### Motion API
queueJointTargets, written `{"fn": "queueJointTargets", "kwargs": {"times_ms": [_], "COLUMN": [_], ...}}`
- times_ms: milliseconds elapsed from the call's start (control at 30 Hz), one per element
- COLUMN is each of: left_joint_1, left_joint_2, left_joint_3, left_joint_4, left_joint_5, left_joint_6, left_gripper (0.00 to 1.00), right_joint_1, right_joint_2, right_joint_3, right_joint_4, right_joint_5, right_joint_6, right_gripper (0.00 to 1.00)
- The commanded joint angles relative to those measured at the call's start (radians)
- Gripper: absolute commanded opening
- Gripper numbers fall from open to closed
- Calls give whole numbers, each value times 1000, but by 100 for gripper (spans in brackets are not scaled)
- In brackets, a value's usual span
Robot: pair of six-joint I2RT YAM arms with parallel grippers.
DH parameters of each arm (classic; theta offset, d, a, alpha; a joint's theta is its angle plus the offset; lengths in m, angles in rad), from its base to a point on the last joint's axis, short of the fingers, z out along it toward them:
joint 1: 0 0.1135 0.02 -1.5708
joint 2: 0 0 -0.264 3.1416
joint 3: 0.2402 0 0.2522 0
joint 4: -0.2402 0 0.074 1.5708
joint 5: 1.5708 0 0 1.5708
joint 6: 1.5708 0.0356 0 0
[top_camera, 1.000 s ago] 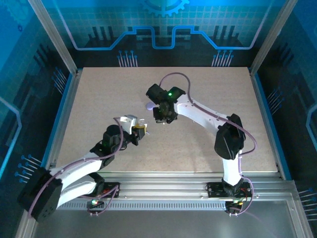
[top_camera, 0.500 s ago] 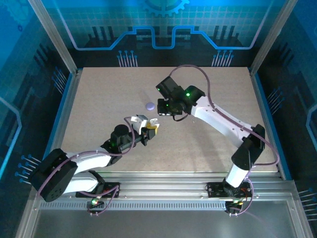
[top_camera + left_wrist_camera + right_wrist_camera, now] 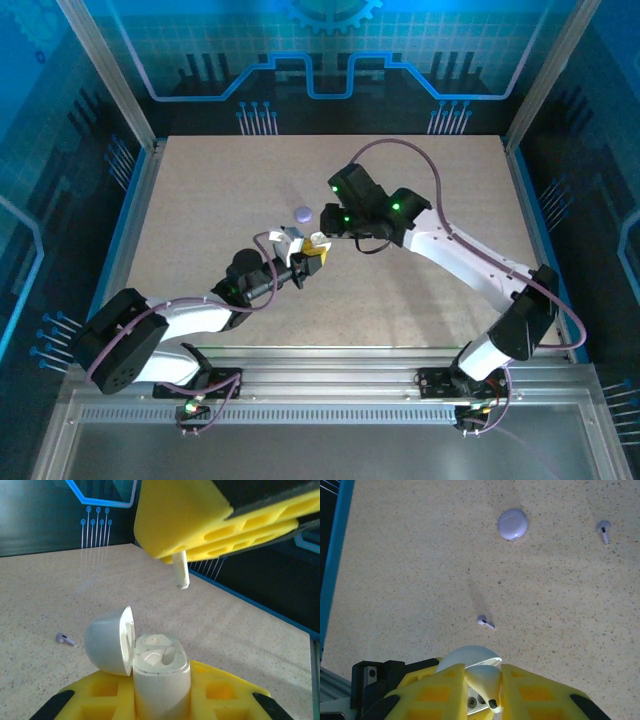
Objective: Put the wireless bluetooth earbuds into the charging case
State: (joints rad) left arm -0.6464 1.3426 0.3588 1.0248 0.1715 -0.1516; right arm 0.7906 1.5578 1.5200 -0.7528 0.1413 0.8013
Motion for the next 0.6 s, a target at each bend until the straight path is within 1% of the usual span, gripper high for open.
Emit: {"fn": "queueJointTargets", "kwargs": {"times_ms": [0, 333, 567], "left_joint_1": [-10, -11, -12], "left_joint_2": [-5, -28, -44], "left_joint_3": [30, 31, 34], "left_joint_4": [63, 59, 59], "left_joint_5": [23, 19, 18], "left_joint_6": [8, 9, 1], "left_gripper": [20, 20, 20], "right_joint_1": [7, 15, 29], "right_joint_2": [-41, -76, -83], "right_joint_3": [-32, -103, -128], "right_joint_4": [85, 195, 227], "right_joint_5": [-11, -29, -42], "right_joint_6": [10, 29, 42], "right_gripper": [21, 21, 21]}}
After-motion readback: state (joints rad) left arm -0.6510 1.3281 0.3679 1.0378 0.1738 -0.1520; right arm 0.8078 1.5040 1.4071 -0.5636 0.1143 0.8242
